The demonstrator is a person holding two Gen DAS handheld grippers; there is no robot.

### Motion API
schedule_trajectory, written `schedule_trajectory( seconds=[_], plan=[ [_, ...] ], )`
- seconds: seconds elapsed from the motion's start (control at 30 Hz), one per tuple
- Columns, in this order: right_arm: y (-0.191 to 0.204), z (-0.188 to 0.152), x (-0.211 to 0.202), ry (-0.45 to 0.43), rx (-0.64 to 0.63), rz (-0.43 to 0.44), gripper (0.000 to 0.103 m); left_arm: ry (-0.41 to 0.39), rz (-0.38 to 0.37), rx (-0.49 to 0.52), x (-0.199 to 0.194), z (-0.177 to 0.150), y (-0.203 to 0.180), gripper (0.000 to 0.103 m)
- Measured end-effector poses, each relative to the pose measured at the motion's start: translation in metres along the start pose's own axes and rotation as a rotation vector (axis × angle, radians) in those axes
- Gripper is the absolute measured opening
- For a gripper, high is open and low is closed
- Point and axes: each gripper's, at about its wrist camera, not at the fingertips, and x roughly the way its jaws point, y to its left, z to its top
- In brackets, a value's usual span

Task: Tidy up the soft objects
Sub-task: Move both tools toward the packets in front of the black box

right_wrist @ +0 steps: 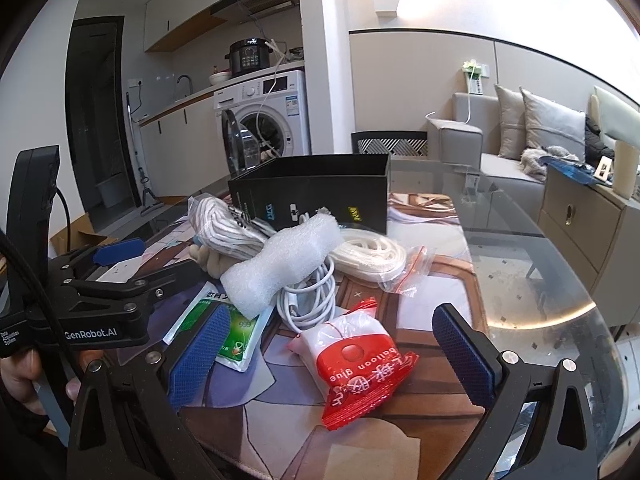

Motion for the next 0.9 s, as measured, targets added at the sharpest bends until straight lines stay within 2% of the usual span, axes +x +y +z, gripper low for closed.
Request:
schedule_trajectory(
  seconds=[0.23, 0.37, 0.77, 0.9],
  plan=[
    [-0.002, 0.0, -0.001, -0.008, -0.009, -0.03, 0.103, -0.02, -0.013, 0.015, -0.002, -0.001, -0.002, 0.103],
    [-0.003, -0.002, 0.002, 0.013, -0.028, -0.077, 0.103, -0.031, -0.033, 0.028, -0.004, -0.001, -0.003, 0.103],
    [-0.011, -0.004, 0.014, 0.086, -0.01, -0.045, 0.102, -0.007, -0.067, 0.06, -0.003, -0.003, -0.01, 0.103],
    [-0.012, -0.004, 0.016, 0.096, -0.018, -0.041, 0.097, 0.001, -0.076, 0.071, -0.004, -0.004, -0.013, 0.103]
  ],
)
